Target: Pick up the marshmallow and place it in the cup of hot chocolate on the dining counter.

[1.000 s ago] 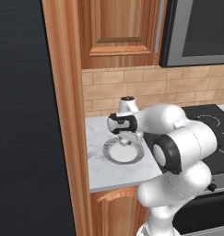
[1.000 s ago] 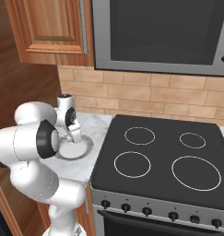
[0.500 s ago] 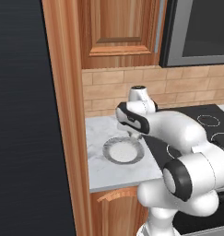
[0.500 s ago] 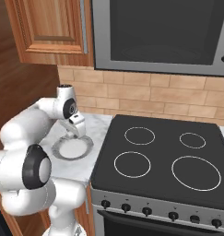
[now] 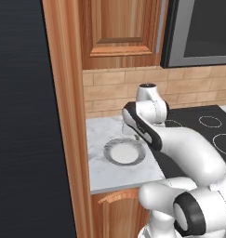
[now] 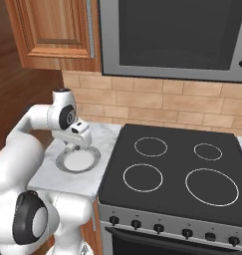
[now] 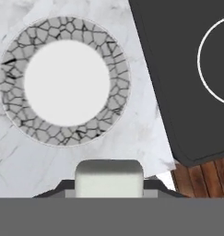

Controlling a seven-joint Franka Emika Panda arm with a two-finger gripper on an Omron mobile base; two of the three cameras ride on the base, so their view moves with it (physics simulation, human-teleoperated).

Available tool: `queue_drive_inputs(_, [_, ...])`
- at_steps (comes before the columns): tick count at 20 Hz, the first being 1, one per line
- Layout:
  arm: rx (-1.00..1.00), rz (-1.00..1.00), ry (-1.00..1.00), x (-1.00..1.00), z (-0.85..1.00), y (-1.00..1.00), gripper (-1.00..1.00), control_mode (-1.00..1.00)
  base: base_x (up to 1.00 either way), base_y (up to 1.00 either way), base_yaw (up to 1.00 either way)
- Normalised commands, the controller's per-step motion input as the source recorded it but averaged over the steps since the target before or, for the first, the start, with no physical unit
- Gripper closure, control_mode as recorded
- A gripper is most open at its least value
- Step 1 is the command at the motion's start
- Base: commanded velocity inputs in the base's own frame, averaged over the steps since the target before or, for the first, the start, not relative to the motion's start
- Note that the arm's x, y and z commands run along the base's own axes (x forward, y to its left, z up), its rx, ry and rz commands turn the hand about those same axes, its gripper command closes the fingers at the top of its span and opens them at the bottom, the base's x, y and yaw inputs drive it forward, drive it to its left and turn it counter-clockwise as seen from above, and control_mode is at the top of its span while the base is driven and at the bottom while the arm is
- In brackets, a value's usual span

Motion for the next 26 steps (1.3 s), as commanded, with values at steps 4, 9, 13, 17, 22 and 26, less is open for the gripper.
queue_drive_inputs(4, [0.00, 0.32, 0.00, -0.26, 0.35, -0.13, 1.00, -1.00, 0.00, 0.00, 0.00])
queue_drive_inputs(9, [0.07, 0.26, -0.12, -0.18, 0.41, -0.12, 1.00, -1.00, 0.00, 0.00, 0.00])
queue_drive_inputs(13, [0.16, 0.20, -0.24, -0.11, 0.31, -0.06, 1.00, -1.00, 0.00, 0.00, 0.00])
queue_drive_inputs(17, [0.12, 0.16, -0.20, -0.30, 0.24, -0.07, 1.00, -1.00, 0.00, 0.00, 0.00])
queue_drive_inputs(22, [-0.01, 0.07, 0.02, -0.14, 0.08, 0.00, 1.00, -1.00, 0.00, 0.00, 0.00])
queue_drive_inputs(26, [-0.06, -0.02, 0.09, -0.16, 0.07, 0.00, 1.00, -1.00, 0.00, 0.00, 0.00])
